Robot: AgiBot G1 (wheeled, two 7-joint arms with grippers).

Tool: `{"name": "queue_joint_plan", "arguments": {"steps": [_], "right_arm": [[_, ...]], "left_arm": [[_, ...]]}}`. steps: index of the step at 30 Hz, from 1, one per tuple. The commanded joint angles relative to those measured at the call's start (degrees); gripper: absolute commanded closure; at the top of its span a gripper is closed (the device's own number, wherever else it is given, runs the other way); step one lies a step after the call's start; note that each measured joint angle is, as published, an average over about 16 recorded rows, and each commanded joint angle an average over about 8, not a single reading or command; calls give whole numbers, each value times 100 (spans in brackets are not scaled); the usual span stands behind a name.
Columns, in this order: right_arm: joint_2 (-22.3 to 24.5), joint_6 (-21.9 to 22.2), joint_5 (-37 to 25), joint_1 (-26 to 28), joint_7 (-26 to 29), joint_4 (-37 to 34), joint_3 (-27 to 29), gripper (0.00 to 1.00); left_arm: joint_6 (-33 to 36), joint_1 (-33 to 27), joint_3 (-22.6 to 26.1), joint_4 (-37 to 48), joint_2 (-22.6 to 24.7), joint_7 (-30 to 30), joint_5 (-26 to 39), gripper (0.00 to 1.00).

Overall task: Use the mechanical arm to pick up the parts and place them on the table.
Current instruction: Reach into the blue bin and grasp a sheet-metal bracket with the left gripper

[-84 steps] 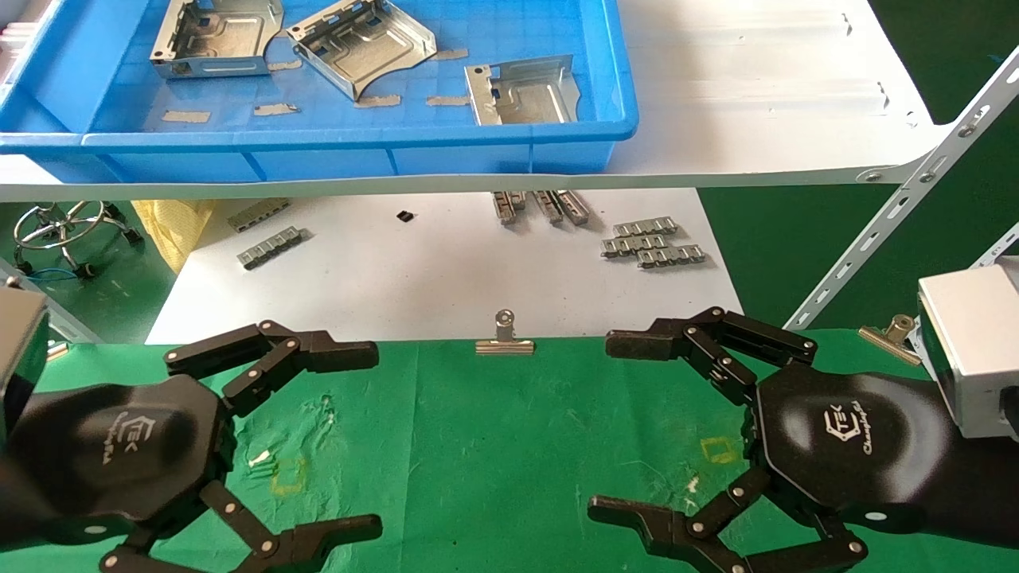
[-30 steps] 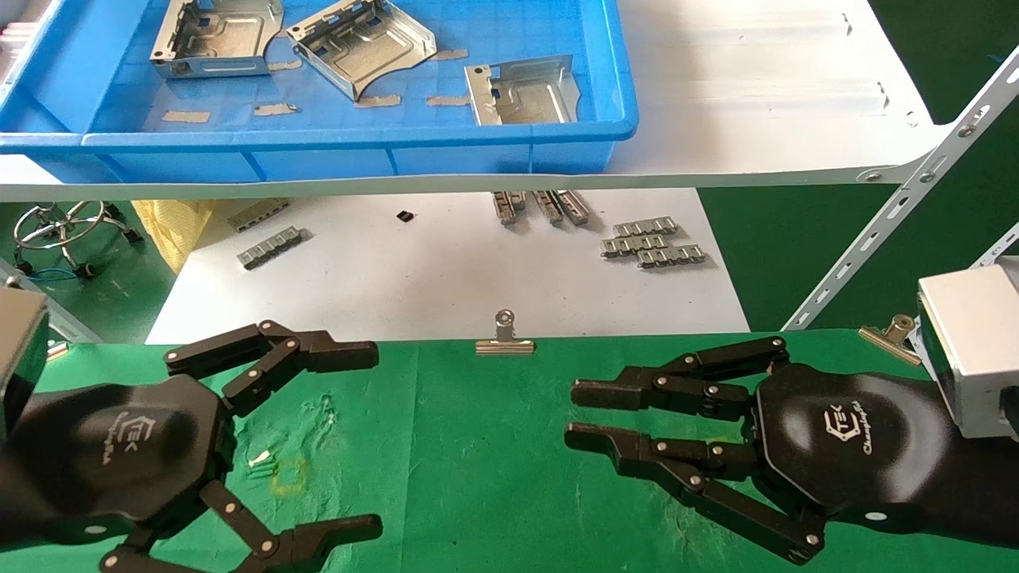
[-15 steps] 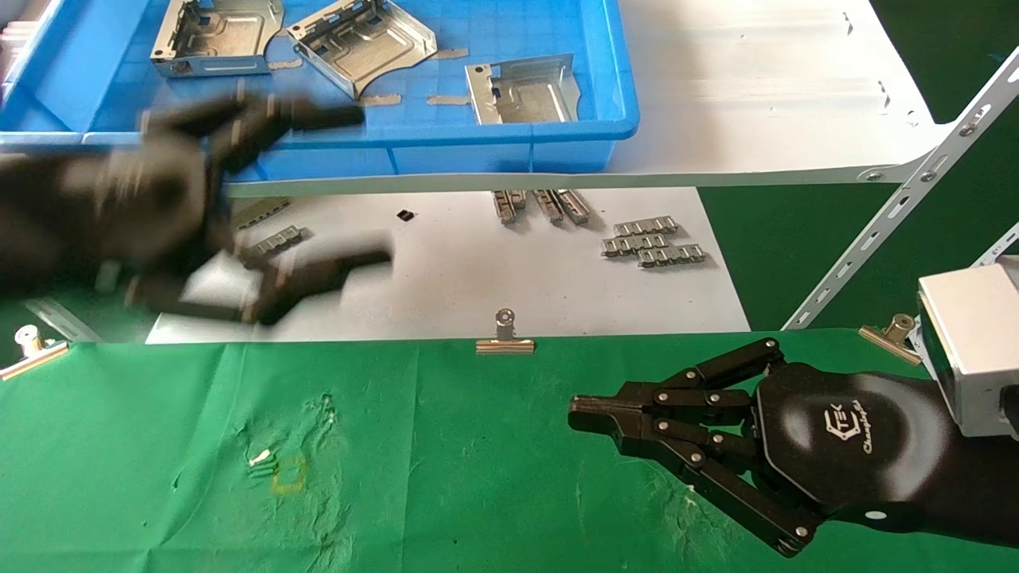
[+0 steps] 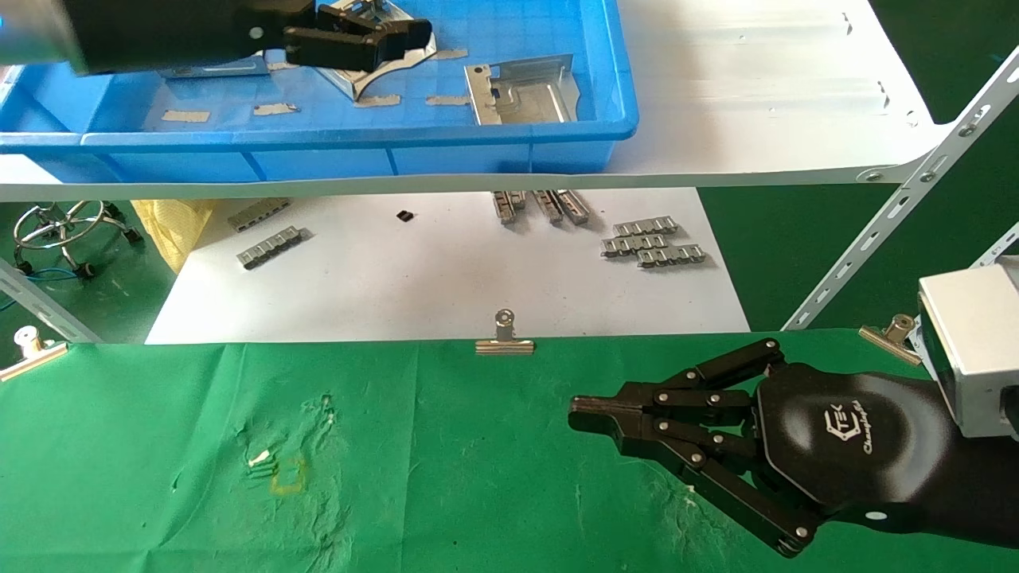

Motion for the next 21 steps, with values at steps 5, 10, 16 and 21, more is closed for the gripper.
{"name": "queue_joint_plan", "arguments": {"steps": [5, 10, 16, 21], "right_arm": [[0, 0, 0, 0, 0, 0, 0, 100], [0, 0, 0, 0, 0, 0, 0, 100], [0, 0, 0, 0, 0, 0, -1, 100], [0, 0, 0, 0, 0, 0, -1, 100]], "left_arm": [[-1050, -403, 166, 1100, 533, 184, 402, 13], [-1647, -480, 220, 1558, 777, 273, 520, 75], [-1830, -524, 275, 1829, 873, 350, 605, 100], [-1833, -579, 290, 1917, 878, 403, 628, 100]]}}
